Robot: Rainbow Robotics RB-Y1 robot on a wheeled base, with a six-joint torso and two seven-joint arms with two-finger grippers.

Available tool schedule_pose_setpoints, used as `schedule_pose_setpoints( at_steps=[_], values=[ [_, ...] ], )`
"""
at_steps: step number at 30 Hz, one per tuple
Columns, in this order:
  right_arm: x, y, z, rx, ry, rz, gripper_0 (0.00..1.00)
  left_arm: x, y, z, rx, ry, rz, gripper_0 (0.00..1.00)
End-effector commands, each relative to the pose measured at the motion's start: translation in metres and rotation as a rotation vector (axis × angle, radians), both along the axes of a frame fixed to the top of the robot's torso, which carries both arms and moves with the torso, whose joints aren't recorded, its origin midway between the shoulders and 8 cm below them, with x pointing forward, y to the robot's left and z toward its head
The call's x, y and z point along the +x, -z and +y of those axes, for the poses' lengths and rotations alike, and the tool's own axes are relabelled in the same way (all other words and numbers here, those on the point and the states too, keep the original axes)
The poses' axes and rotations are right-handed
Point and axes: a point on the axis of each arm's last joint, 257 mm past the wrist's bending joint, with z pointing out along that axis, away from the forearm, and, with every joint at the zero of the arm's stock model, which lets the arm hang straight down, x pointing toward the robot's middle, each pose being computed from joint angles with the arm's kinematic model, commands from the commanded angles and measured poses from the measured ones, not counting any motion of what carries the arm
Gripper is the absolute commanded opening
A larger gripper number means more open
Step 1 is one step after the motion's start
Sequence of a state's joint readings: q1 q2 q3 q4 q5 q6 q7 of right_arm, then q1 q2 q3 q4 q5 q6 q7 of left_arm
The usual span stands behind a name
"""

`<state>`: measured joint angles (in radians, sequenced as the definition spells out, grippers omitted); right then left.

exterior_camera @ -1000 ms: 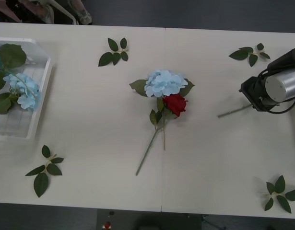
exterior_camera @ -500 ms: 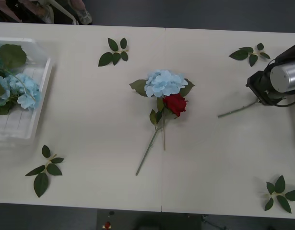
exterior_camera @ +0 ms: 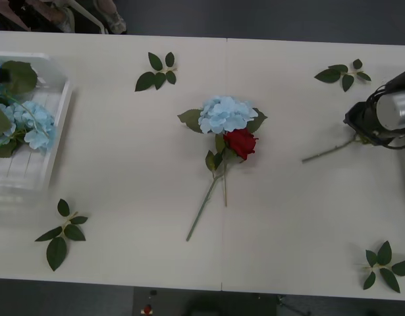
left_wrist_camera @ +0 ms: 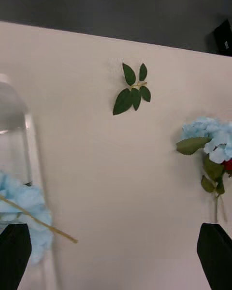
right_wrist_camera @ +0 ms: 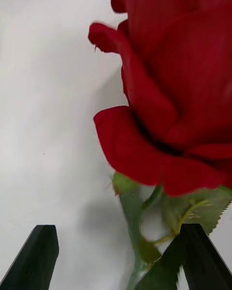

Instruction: Put the red flowers into the right box and the blue flowers into the left box

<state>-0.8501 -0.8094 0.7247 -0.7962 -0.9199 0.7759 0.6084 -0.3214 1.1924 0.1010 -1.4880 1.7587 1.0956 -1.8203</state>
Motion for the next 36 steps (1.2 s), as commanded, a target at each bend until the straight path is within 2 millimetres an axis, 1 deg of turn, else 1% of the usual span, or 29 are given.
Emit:
schedule_pose_setpoints(
  at_steps=[1, 2, 3, 5, 6, 8, 9, 10, 11, 13, 14, 16, 17, 19, 20, 22, 23, 25, 26, 28, 30, 31, 32, 33, 34, 36],
  values=[
    [0.007, -0.013, -0.012, -0.043, -0.012, -0.024, 0.73, 0.033, 0.003, -0.069, 0.084, 0.029, 0.021, 1.0],
    [0.007, -0.012, -0.012, -0.045, -0.016, -0.026, 0.73, 0.039, 0.01, -0.082, 0.144, 0.053, 0.01, 1.0],
    [0.007, -0.012, -0.012, -0.046, -0.017, -0.027, 0.73, 0.041, 0.015, -0.09, 0.163, 0.065, 0.009, 1.0],
    [0.007, -0.009, -0.01, -0.049, -0.02, -0.022, 0.73, 0.046, 0.039, -0.122, 0.214, 0.119, 0.021, 1.0],
    [0.007, -0.008, -0.011, -0.051, -0.019, -0.021, 0.72, 0.048, 0.044, -0.131, 0.222, 0.131, 0.02, 1.0],
    [0.008, -0.004, -0.01, -0.058, -0.021, -0.024, 0.67, 0.054, 0.064, -0.165, 0.26, 0.176, 0.0, 1.0],
    [0.008, -0.003, -0.01, -0.06, -0.021, -0.026, 0.62, 0.055, 0.069, -0.174, 0.272, 0.19, -0.005, 1.0],
    [0.009, 0.0, -0.009, -0.061, -0.022, -0.029, 0.48, 0.056, 0.08, -0.199, 0.303, 0.228, -0.015, 1.0],
    [0.009, 0.0, -0.01, -0.062, -0.02, -0.028, 0.41, 0.056, 0.085, -0.21, 0.321, 0.245, -0.019, 1.0],
    [0.009, 0.002, -0.009, -0.065, -0.021, -0.028, 0.07, 0.055, 0.102, -0.247, 0.396, 0.308, -0.043, 1.0],
    [0.009, 0.003, -0.008, -0.064, -0.022, -0.027, 0.0, 0.055, 0.105, -0.255, 0.414, 0.322, -0.052, 1.0],
    [0.009, 0.003, -0.008, -0.071, -0.025, -0.027, 0.0, 0.051, 0.12, -0.286, 0.471, 0.368, -0.069, 1.0],
    [0.009, 0.003, -0.008, -0.071, -0.025, -0.027, 0.0, 0.05, 0.123, -0.293, 0.478, 0.378, -0.071, 1.0],
    [0.009, 0.003, -0.007, -0.072, -0.028, -0.027, 0.0, 0.044, 0.137, -0.321, 0.503, 0.413, -0.076, 1.0],
    [0.009, 0.003, -0.008, -0.074, -0.029, -0.026, 0.0, 0.043, 0.138, -0.327, 0.504, 0.42, -0.08, 1.0],
    [0.01, 0.003, -0.008, -0.082, -0.034, -0.027, 0.0, 0.039, 0.152, -0.349, 0.51, 0.431, -0.069, 1.0],
    [0.01, 0.003, -0.008, -0.083, -0.035, -0.027, 0.0, 0.038, 0.156, -0.353, 0.509, 0.428, -0.064, 1.0],
    [0.012, -0.001, -0.008, -0.083, -0.037, -0.033, 0.0, 0.037, 0.169, -0.371, 0.528, 0.424, -0.07, 1.0],
    [0.013, -0.002, -0.007, -0.083, -0.04, -0.034, 0.0, 0.038, 0.172, -0.376, 0.536, 0.427, -0.081, 1.0],
    [0.016, -0.008, -0.006, -0.082, -0.047, -0.042, 0.0, 0.038, 0.186, -0.387, 0.565, 0.43, -0.088, 1.0],
    [0.021, -0.026, -0.001, -0.079, -0.066, -0.047, 0.0, 0.035, 0.204, -0.4, 0.56, 0.437, -0.079, 1.0],
    [0.022, -0.033, -0.002, -0.084, -0.071, -0.048, 0.0, 0.033, 0.208, -0.405, 0.554, 0.442, -0.078, 1.0],
    [0.022, -0.048, -0.003, -0.102, -0.091, -0.042, 0.0, 0.031, 0.215, -0.412, 0.551, 0.451, -0.08, 1.0],
    [0.021, -0.064, -0.008, -0.148, -0.128, -0.031, 0.0, 0.028, 0.222, -0.419, 0.553, 0.464, -0.081, 1.0],
    [0.02, -0.073, -0.01, -0.172, -0.147, -0.024, 0.0, 0.026, 0.225, -0.422, 0.557, 0.47, -0.079, 1.0],
    [0.009, -0.113, -0.03, -0.28, -0.211, 0.014, 0.0, 0.019, 0.24, -0.427, 0.588, 0.493, -0.063, 1.0]
  ],
)
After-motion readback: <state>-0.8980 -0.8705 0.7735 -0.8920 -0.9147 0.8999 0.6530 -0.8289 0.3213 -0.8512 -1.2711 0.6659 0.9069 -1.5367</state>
